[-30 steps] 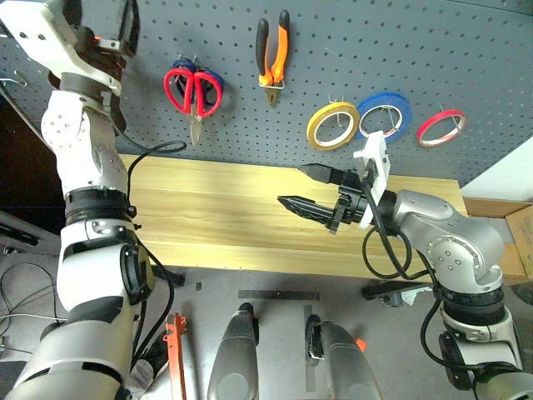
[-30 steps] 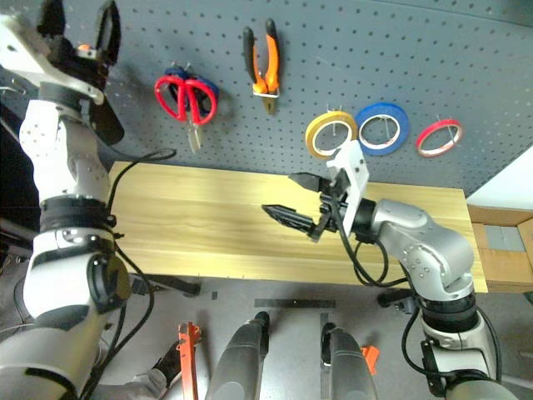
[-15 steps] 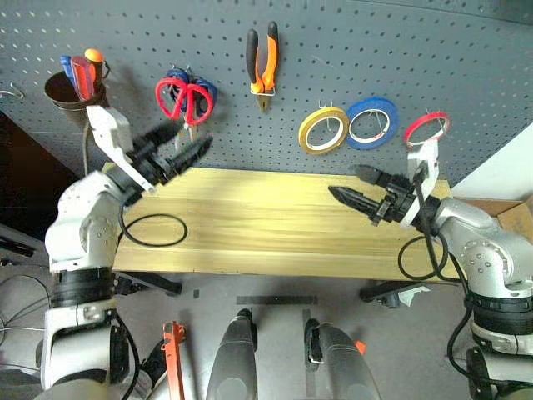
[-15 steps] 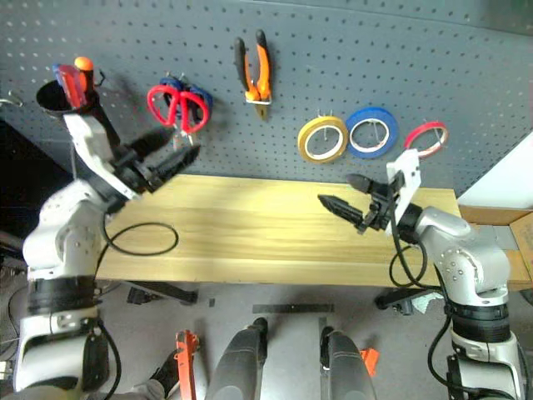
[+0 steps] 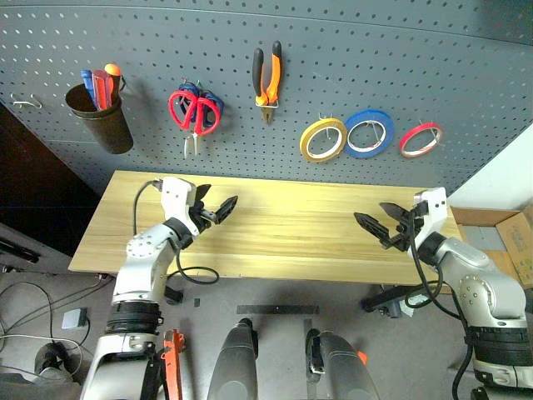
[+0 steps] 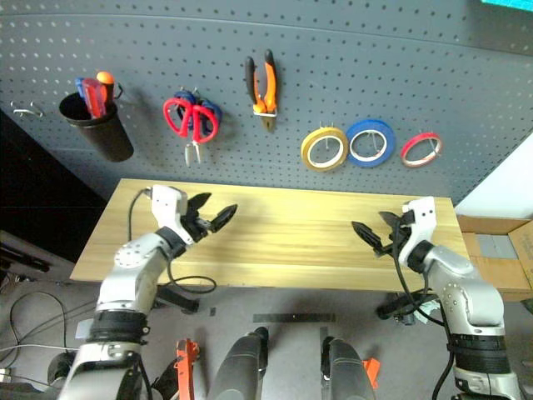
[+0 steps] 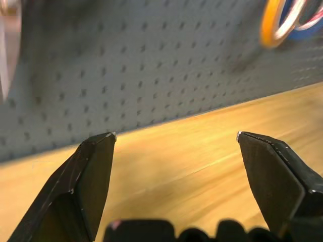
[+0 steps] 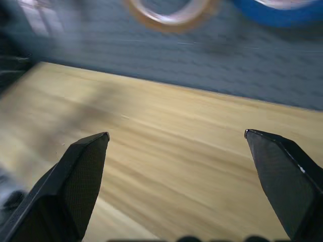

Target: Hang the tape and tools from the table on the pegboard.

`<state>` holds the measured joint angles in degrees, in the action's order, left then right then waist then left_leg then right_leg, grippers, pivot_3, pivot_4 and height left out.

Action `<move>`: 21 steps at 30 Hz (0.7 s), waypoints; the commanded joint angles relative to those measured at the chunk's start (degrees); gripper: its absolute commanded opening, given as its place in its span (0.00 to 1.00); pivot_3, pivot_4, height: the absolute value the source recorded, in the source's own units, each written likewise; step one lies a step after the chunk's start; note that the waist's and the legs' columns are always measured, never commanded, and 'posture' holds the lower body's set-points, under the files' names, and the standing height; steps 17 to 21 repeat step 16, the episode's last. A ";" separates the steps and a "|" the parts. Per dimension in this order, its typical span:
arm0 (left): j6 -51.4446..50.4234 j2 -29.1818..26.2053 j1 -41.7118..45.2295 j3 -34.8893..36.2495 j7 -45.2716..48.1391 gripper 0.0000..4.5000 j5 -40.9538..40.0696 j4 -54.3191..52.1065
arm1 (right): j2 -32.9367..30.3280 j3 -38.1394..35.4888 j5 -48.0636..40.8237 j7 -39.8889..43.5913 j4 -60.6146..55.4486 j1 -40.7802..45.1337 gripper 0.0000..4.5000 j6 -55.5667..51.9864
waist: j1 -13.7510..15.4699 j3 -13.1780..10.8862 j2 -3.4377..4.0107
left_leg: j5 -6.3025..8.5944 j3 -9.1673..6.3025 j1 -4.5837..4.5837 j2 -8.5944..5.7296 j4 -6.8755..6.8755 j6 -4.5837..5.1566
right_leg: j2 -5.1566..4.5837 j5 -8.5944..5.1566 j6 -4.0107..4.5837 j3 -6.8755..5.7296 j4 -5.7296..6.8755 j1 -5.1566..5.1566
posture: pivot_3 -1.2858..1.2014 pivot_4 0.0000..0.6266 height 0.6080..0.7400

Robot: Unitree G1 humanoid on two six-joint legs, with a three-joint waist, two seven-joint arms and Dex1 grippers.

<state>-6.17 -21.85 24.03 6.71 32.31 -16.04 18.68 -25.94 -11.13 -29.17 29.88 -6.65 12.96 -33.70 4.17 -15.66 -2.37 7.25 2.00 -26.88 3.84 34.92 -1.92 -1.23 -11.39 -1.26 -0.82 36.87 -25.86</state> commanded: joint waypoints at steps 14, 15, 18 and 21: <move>11.55 6.64 -1.64 0.66 -9.03 0.92 5.15 10.29 | 9.55 -9.06 6.79 -13.09 5.99 -8.65 1.00 19.48 | -1.32 3.29 0.27 | 0.00 0.01 0.22 -0.02 0.05 0.00 | 0.03 -0.01 0.08 0.06 -0.01 0.19 | 0.54 0.22 1.00; 12.12 6.90 -1.81 0.61 -9.50 0.92 5.39 10.08 | 9.90 -9.29 7.19 -13.67 6.82 -8.61 1.00 20.53 | -1.33 3.46 0.27 | 0.01 0.01 0.34 -0.02 0.06 -0.02 | 0.03 -0.01 0.09 0.06 -0.02 0.31 | 0.54 0.21 1.00; 12.59 7.04 -2.11 0.45 -10.04 0.92 5.84 9.58 | 10.27 -9.59 7.58 -14.32 7.77 -8.52 1.00 21.71 | -1.33 3.46 0.27 | 0.08 0.01 0.42 -0.02 0.06 -0.11 | 0.02 0.00 0.10 0.06 -0.05 0.40 | 0.54 0.21 1.00; 12.59 7.04 -2.11 0.45 -10.04 0.92 5.84 9.58 | 10.27 -9.59 7.58 -14.32 7.77 -8.52 1.00 21.71 | -1.33 3.46 0.27 | 0.08 0.01 0.42 -0.02 0.06 -0.11 | 0.02 0.00 0.10 0.06 -0.05 0.40 | 0.54 0.21 1.00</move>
